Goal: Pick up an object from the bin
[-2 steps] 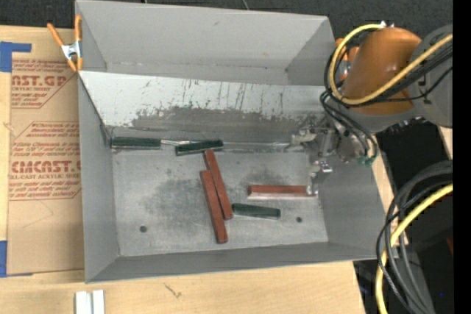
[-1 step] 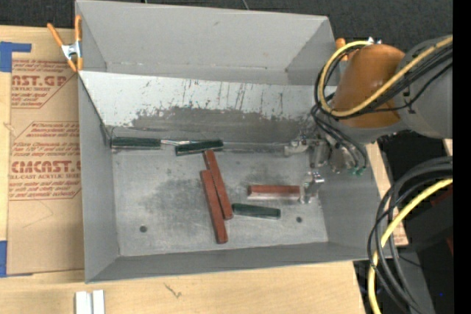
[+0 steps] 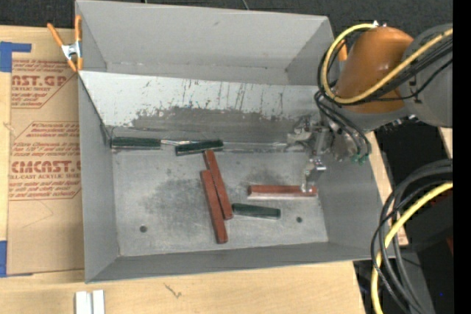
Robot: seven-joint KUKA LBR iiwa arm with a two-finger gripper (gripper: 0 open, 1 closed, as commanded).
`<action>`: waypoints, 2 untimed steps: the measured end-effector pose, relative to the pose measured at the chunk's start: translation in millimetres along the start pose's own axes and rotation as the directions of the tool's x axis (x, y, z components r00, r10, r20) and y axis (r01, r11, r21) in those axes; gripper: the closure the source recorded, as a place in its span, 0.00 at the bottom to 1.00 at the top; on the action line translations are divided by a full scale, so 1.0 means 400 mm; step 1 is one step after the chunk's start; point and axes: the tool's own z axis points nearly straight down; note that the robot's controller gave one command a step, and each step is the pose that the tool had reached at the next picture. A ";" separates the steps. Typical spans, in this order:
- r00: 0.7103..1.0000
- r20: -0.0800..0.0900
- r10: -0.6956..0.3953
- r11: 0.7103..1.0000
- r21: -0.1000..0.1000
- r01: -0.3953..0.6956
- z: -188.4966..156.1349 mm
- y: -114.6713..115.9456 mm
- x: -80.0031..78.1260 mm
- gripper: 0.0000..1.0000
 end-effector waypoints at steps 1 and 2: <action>0.997 0.005 0.083 0.997 0.000 -0.083 0.151 0.000 0.032 0.00; 0.997 0.012 0.074 0.997 0.002 -0.074 0.137 -0.012 0.016 1.00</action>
Offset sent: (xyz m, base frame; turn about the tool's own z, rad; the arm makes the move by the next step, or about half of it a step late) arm -0.0110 -0.0059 -0.0597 0.0744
